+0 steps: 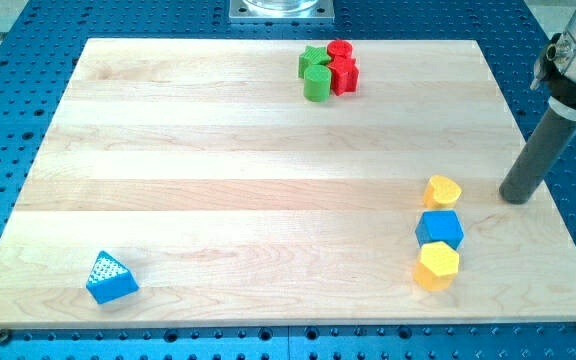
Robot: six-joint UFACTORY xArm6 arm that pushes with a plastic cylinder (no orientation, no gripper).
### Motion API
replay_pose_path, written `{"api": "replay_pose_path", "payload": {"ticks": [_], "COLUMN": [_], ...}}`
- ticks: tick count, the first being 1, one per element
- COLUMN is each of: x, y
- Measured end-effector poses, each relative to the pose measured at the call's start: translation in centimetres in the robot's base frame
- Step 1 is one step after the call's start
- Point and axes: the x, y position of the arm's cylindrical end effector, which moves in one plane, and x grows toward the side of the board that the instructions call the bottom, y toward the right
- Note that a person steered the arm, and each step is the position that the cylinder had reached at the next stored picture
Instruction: Separate the blue cube and yellow hexagon from each other
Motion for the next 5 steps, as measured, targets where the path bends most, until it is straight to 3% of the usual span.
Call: {"api": "replay_pose_path", "payload": {"ticks": [1,2,3,4,5], "x": [0.7,5.8,6.8,4.4,3.9], "y": [-0.3,-6.9,-16.8,-19.9,-14.9]}}
